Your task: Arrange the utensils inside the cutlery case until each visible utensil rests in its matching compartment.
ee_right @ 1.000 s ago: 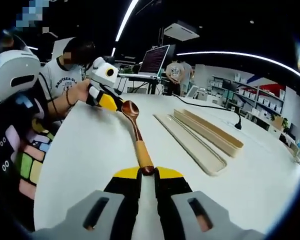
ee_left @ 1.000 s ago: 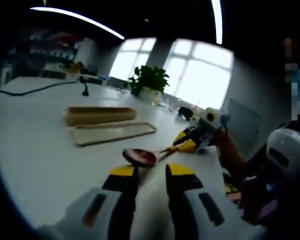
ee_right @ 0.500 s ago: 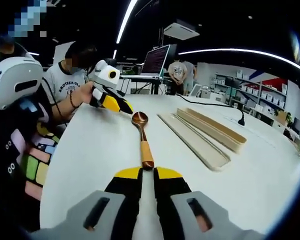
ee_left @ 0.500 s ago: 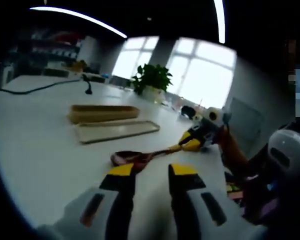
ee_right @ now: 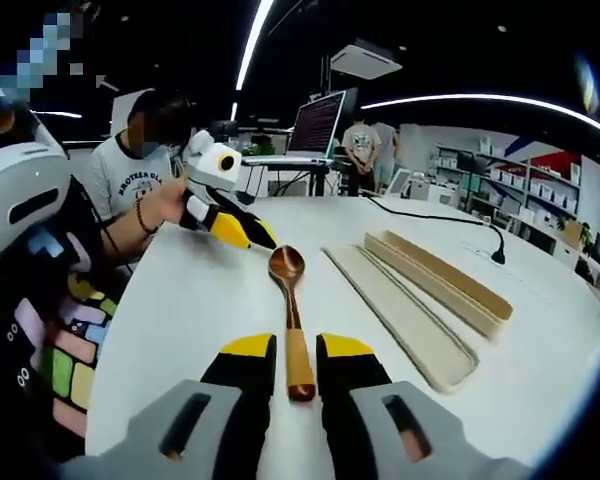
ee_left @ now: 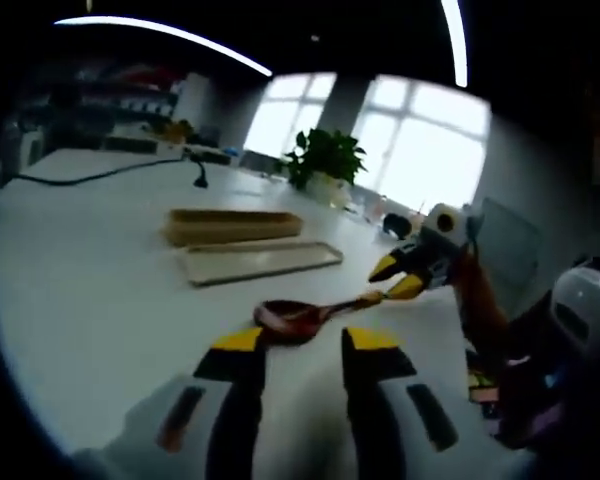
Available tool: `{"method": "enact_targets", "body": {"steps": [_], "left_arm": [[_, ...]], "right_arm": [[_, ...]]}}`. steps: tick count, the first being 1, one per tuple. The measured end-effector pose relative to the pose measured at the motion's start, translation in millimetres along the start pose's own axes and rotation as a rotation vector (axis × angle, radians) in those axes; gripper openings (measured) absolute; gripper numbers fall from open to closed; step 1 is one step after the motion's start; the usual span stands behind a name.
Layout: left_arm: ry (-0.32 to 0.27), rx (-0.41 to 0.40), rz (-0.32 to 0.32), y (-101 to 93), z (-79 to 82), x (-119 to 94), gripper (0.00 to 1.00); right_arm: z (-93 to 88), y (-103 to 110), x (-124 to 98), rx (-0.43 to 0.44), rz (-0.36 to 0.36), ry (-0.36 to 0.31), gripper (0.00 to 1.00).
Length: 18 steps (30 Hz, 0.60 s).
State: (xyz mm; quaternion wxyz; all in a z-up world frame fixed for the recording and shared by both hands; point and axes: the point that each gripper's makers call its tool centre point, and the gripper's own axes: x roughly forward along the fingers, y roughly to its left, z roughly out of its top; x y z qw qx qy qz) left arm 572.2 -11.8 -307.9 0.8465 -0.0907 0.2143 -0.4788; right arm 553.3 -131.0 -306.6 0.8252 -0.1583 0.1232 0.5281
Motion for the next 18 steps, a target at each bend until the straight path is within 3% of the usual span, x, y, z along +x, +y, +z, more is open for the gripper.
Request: {"method": "enact_targets", "body": {"steps": [2, 9, 18], "left_arm": [[0.0, -0.001, -0.003, -0.2, 0.2, -0.1, 0.3], [-0.006, -0.002, -0.006, 0.4, 0.6, -0.2, 0.3], [-0.004, -0.002, -0.018, -1.1, 0.2, -1.6, 0.33]], "right_arm": [[10.5, 3.5, 11.8, 0.025, 0.034, -0.027, 0.13], [4.3, 0.1, 38.6, 0.022, 0.041, 0.105, 0.12], [-1.5, 3.1, 49.7, 0.037, 0.063, 0.173, 0.09]]}}
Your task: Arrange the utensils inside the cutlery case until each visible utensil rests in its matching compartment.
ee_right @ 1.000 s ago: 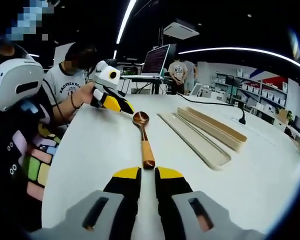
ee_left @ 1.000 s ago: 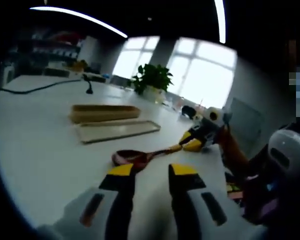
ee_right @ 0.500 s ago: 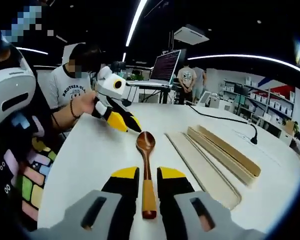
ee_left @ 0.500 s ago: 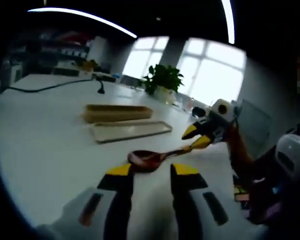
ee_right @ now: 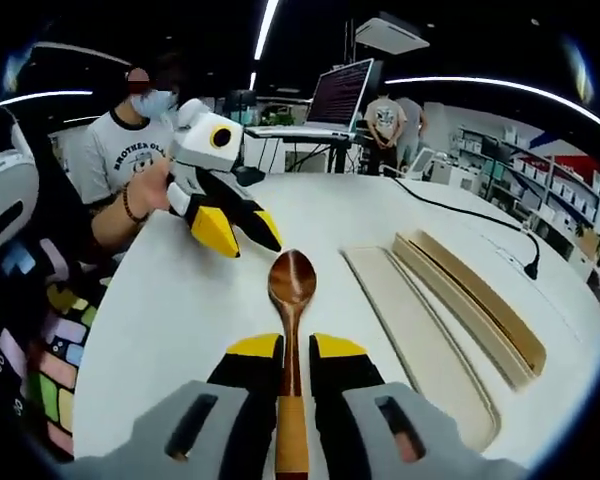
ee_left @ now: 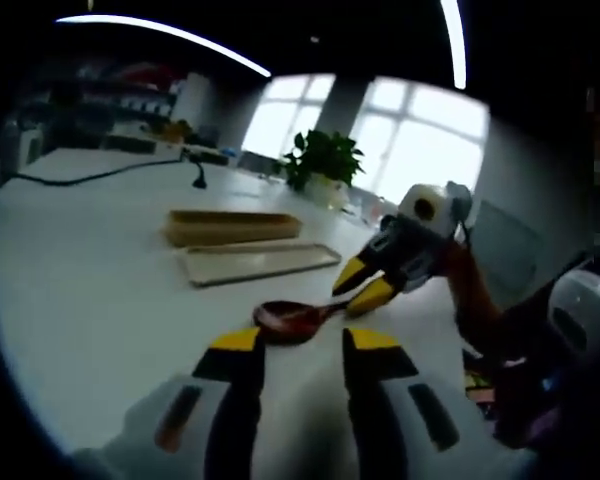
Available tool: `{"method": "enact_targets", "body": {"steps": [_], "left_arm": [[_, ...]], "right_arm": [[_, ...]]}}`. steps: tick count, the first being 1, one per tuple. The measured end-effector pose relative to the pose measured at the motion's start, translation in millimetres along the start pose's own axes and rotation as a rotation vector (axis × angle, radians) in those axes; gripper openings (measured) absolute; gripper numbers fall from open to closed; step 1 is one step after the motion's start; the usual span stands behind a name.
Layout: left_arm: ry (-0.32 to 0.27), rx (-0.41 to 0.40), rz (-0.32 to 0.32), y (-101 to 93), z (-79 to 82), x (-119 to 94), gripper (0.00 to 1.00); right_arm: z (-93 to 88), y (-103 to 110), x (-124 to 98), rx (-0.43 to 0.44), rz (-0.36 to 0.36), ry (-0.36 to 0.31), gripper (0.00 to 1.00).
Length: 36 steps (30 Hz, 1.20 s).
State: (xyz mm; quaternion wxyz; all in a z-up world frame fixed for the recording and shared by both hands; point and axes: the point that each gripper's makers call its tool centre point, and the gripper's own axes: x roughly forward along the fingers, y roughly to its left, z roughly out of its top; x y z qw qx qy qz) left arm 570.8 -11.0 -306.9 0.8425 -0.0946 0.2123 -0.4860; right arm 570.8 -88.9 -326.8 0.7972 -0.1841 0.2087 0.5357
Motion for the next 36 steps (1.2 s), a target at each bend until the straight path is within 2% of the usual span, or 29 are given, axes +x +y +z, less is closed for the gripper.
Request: {"method": "enact_targets", "body": {"steps": [6, 12, 19, 24, 25, 27, 28, 32, 34, 36], "left_arm": [[0.001, -0.011, -0.013, -1.0, -0.4, -0.3, 0.34], [-0.004, -0.019, -0.018, -2.2, 0.1, 0.3, 0.34], [0.0, -0.031, -0.012, 0.6, -3.2, 1.5, 0.36], [-0.003, -0.034, -0.009, 1.5, -3.2, 1.1, 0.36], [-0.011, -0.033, -0.009, 1.1, -1.5, 0.3, 0.36], [-0.085, -0.063, -0.003, 2.1, 11.0, -2.4, 0.31], [-0.103, -0.077, -0.016, 1.1, 14.4, -4.5, 0.29], [-0.119, -0.106, -0.035, 0.2, 17.2, -9.5, 0.3], [-0.125, -0.085, -0.026, 0.0, 18.6, -10.4, 0.3], [-0.153, -0.061, -0.017, -0.4, 24.3, -14.9, 0.28]], "right_arm": [[-5.1, 4.0, 3.4, -0.006, 0.014, 0.018, 0.09], [-3.4, 6.4, 5.5, -0.007, 0.016, 0.007, 0.05], [-3.1, 6.2, 5.0, -0.083, -0.042, -0.005, 0.04], [7.5, 8.9, -0.7, -0.132, -0.046, -0.052, 0.04], [8.9, 8.8, -1.8, -0.158, -0.052, -0.051, 0.04], [11.1, 9.3, -3.7, -0.207, -0.063, -0.046, 0.04], [12.4, 9.2, -4.8, -0.225, -0.072, -0.046, 0.04], [18.9, 10.5, -10.7, -0.269, -0.084, -0.059, 0.04], [24.8, 5.6, -14.8, -0.307, -0.113, -0.066, 0.04], [30.9, 0.0, -22.4, -0.333, -0.122, -0.041, 0.04]]}}
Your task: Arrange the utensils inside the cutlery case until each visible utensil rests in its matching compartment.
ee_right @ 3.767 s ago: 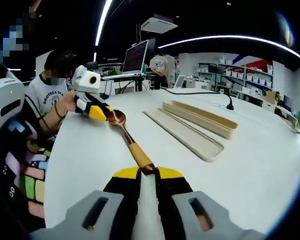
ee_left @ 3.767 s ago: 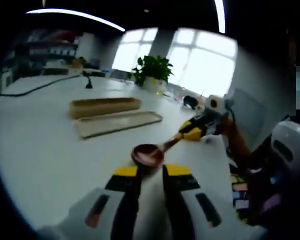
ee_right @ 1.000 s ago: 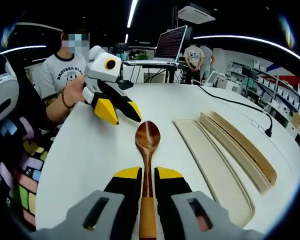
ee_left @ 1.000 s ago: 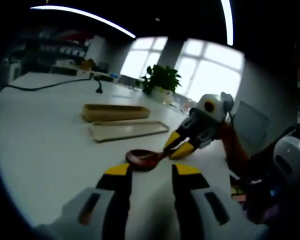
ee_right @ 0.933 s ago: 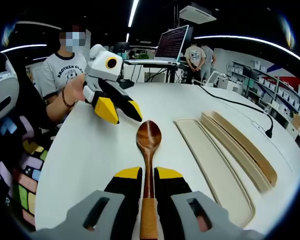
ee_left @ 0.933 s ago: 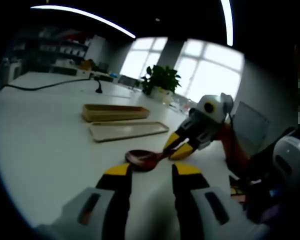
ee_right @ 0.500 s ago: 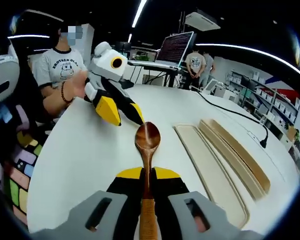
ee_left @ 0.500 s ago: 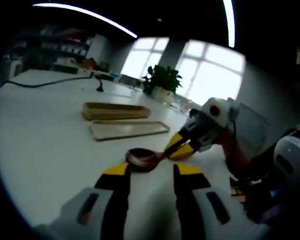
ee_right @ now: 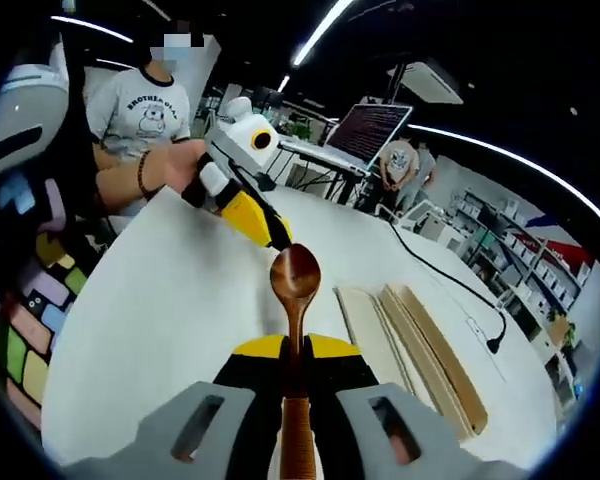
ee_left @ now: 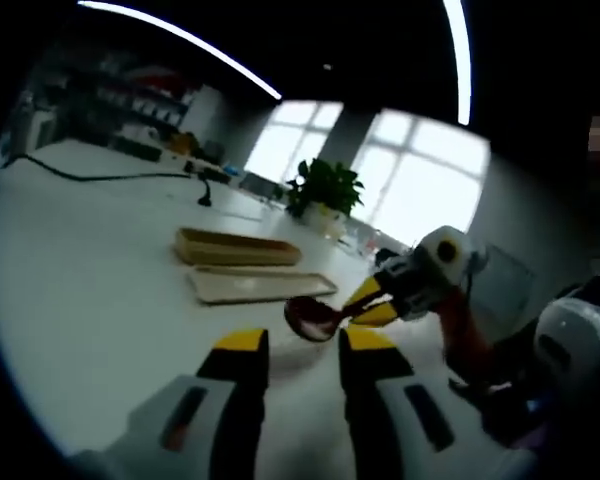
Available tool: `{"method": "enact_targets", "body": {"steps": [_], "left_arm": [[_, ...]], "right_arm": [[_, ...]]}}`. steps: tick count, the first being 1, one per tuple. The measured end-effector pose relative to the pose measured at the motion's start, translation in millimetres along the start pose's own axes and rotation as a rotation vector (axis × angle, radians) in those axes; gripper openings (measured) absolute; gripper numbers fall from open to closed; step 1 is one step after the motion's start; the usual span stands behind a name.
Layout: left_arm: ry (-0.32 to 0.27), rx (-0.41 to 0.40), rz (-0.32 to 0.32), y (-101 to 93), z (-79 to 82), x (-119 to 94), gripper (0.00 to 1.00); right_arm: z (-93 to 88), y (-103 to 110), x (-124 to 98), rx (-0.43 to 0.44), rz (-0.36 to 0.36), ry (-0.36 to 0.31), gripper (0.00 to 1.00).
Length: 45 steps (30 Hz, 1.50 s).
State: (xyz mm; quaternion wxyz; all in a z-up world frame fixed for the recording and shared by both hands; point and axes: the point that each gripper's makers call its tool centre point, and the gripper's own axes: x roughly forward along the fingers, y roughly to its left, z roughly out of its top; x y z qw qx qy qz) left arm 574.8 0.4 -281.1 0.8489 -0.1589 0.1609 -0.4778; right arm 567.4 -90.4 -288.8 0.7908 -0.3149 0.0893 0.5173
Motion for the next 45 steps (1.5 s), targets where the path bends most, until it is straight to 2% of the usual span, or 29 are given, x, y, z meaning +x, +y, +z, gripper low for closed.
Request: {"method": "enact_targets", "body": {"steps": [4, 6, 9, 13, 15, 18, 19, 22, 24, 27, 29, 31, 32, 36, 39, 42, 45], "left_arm": [[-0.035, 0.013, -0.004, -1.6, 10.0, -6.9, 0.27], [-0.051, 0.012, 0.015, 1.7, 13.3, -8.9, 0.27], [-0.056, 0.028, 0.044, 5.7, 14.7, -10.8, 0.26], [-0.071, 0.053, 0.043, 3.4, 20.4, -17.5, 0.25], [-0.083, 0.064, 0.047, 2.9, 23.8, -19.1, 0.25], [-0.08, 0.177, 0.07, 3.4, 27.3, -19.5, 0.26], [-0.099, 0.25, 0.045, -3.2, 32.2, -19.7, 0.26], [-0.173, 0.251, -0.057, -25.1, 45.8, -22.7, 0.26], [-0.202, 0.3, -0.082, -33.0, 53.7, -26.0, 0.27], [-0.195, 0.435, -0.046, -38.0, 56.3, -30.4, 0.28], [-0.19, 0.487, -0.024, -40.1, 56.8, -31.5, 0.34], [-0.213, 0.507, 0.0, -42.6, 62.6, -33.7, 0.44], [-0.21, 0.505, -0.005, -44.0, 63.5, -35.1, 0.45], [-0.236, 0.521, -0.024, -52.6, 70.6, -39.1, 0.47], [-0.217, 0.558, -0.003, -52.6, 69.8, -39.1, 0.52], [-0.185, 0.601, 0.018, -51.8, 66.0, -38.1, 0.62], [-0.16, 0.645, 0.026, -53.4, 62.8, -36.4, 0.71]], "right_arm": [[15.0, -25.4, -21.3, -0.085, -0.052, 0.02, 0.05], [24.8, -36.2, -29.1, -0.115, -0.085, 0.004, 0.05], [33.8, -44.9, -34.6, -0.12, -0.089, -0.018, 0.05], [43.4, -58.1, -44.1, -0.135, -0.119, -0.027, 0.05], [49.4, -62.7, -49.7, -0.124, -0.131, -0.054, 0.05], [57.2, -67.8, -56.9, -0.129, -0.14, -0.068, 0.05], [59.8, -71.0, -59.6, -0.139, -0.15, -0.065, 0.05], [67.0, -78.1, -68.0, -0.178, -0.161, -0.073, 0.05], [72.6, -83.1, -72.6, -0.182, -0.166, -0.087, 0.05], [82.6, -92.8, -80.0, -0.182, -0.173, -0.106, 0.05], [91.1, -102.1, -85.6, -0.179, -0.183, -0.125, 0.05], [98.0, -111.0, -90.7, -0.181, -0.193, -0.133, 0.05], [100.0, -116.7, -93.7, -0.194, -0.206, -0.124, 0.05], [105.0, -131.9, -101.4, -0.204, -0.225, -0.101, 0.05], [102.9, -142.1, -101.3, -0.212, -0.228, -0.1, 0.05], [91.9, -155.1, -92.9, -0.207, -0.225, -0.08, 0.05], [72.8, -159.6, -76.0, -0.196, -0.179, -0.043, 0.05]]}}
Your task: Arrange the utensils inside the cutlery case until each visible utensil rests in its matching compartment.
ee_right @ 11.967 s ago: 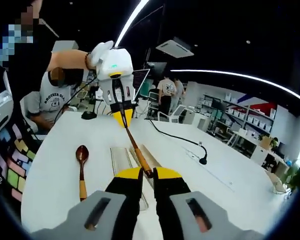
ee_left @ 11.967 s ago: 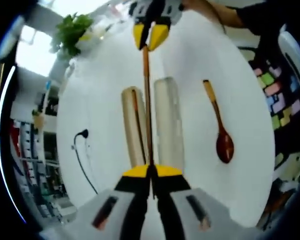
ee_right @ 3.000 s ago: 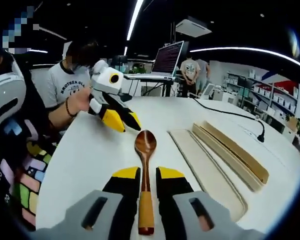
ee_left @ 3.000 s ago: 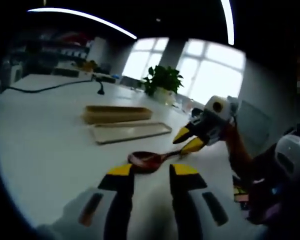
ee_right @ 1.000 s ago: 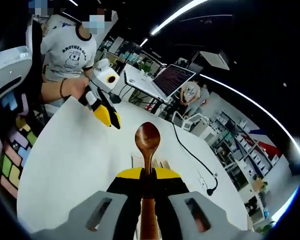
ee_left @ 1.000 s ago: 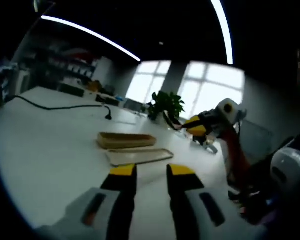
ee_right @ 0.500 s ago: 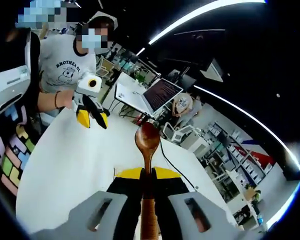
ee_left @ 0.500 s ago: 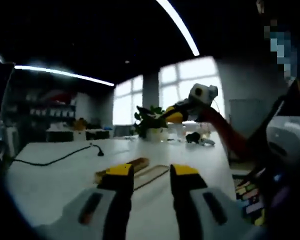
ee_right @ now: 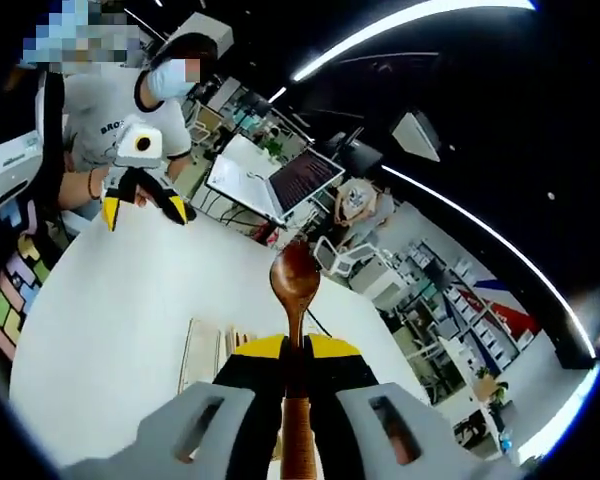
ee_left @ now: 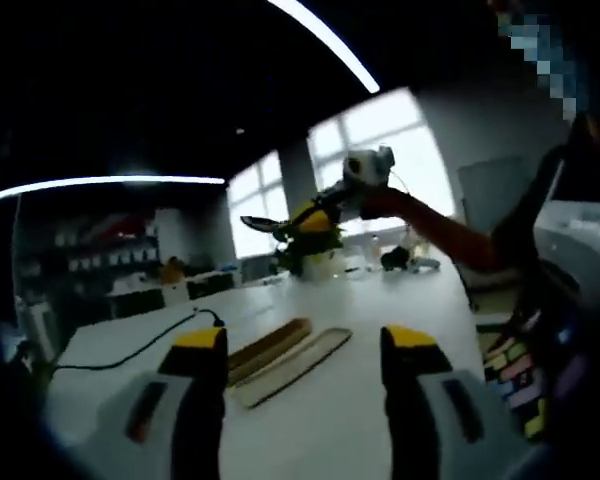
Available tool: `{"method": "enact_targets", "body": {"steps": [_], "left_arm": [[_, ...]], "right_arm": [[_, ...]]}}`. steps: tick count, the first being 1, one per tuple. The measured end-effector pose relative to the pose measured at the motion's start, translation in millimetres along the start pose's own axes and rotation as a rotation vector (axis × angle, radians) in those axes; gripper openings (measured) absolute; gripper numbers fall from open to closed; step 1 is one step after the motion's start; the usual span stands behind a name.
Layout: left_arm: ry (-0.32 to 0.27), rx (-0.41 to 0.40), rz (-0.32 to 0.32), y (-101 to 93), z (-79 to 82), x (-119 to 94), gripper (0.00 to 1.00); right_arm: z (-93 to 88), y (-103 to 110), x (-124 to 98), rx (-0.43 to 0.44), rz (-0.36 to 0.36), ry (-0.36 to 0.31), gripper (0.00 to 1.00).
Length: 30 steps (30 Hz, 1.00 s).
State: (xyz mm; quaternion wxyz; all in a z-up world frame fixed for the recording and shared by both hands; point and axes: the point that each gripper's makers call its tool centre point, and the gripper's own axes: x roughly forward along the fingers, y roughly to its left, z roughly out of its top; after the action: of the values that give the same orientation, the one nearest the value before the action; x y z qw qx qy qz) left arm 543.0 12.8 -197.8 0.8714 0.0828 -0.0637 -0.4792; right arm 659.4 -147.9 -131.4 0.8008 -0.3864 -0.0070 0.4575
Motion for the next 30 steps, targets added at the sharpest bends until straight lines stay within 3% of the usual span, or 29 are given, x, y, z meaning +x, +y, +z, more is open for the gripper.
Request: {"method": "enact_targets", "body": {"steps": [7, 11, 16, 23, 30], "left_arm": [[0.023, 0.029, -0.024, -5.4, -5.1, 3.7, 0.81], [0.037, 0.029, -0.024, -5.2, -9.6, 4.5, 0.86], [0.016, 0.001, -0.002, 1.2, -9.1, 4.3, 0.95], [0.033, 0.002, 0.008, 1.7, -15.3, 5.0, 0.99], [0.043, -0.001, 0.004, -1.1, -19.7, 8.2, 0.99]], "right_arm": [[-50.4, 10.3, 49.8, 0.012, 0.121, 0.054, 0.05], [-82.1, 30.9, 86.5, -0.007, 0.21, 0.106, 0.05], [-105.2, 49.6, 114.0, -0.004, 0.283, 0.094, 0.05], [-115.8, 67.4, 125.2, 0.013, 0.329, 0.047, 0.05], [-129.0, 67.1, 129.2, 0.046, 0.33, 0.047, 0.05]]}}
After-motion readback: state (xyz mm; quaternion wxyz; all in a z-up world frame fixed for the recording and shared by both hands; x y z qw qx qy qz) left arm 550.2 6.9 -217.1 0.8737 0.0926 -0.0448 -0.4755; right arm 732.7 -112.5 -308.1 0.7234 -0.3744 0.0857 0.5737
